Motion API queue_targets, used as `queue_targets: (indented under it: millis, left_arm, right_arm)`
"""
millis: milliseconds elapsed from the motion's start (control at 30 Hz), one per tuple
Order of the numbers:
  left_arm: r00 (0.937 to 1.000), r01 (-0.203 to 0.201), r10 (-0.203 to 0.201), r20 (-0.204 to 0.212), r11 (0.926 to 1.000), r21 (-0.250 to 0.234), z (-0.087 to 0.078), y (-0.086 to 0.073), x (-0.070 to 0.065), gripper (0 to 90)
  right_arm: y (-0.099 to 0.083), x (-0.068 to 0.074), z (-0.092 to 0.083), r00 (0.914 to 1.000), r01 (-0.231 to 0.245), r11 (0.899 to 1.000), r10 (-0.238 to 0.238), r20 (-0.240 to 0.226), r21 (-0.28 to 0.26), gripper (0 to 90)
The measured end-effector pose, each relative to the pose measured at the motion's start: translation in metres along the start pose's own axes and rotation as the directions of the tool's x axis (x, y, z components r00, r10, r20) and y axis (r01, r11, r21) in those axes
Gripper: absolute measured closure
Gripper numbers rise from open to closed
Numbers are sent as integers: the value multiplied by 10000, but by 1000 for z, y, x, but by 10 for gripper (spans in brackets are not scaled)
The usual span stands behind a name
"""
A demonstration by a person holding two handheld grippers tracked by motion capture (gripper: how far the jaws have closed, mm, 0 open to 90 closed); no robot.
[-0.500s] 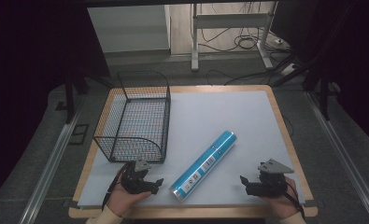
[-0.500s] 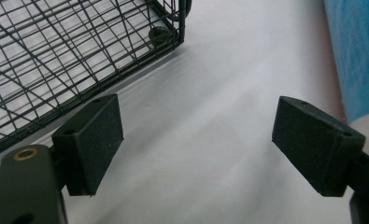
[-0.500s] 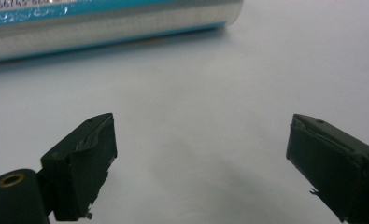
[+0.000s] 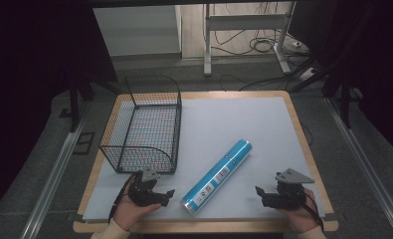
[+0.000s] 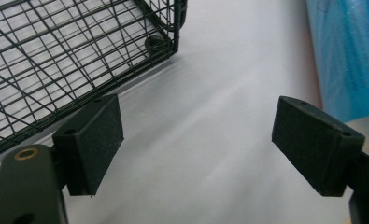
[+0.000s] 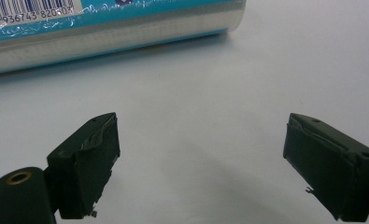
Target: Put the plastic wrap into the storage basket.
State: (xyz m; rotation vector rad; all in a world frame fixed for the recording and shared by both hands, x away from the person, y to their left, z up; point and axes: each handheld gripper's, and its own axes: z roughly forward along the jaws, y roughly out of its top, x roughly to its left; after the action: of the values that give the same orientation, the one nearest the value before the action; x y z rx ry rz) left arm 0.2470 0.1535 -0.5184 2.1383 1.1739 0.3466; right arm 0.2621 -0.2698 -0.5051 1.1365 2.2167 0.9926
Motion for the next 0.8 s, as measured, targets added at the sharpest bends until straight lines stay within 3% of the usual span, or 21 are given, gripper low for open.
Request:
queue_targets:
  millis: [133, 367, 500, 633, 733, 800]
  left_arm:
    - [9998, 182, -182, -6, 9998, -10, -3, 2, -1, 162]
    - [9993, 373, -372, 45, 9989, -273, -19, 12, -8, 162]
    - [9978, 508, -489, 438, 9977, -444, -25, 19, -16, 162]
    - [9986, 306, -286, 440, 9986, -437, -27, 27, -26, 162]
    - [9999, -125, 129, 96, 9991, -410, -27, 32, -32, 161]
    - [9996, -198, 207, 200, 9990, -398, -27, 35, -35, 161]
  right_arm:
    - [1, 0, -2, 10000, 62, 9996, -60, 45, -283, 132]
    - [0, -4, -2, 10000, -66, 9995, 67, 25, -324, 132]
    - [0, -7, -3, 10000, -60, 9995, 62, 40, -314, 132]
    - [-1, -9, -4, 9999, -71, 9994, 73, 69, -341, 134]
    - [-2, -10, -3, 9999, -68, 9996, 71, 115, -280, 134]
    - [-2, -10, -3, 9999, -67, 9996, 71, 134, -269, 135]
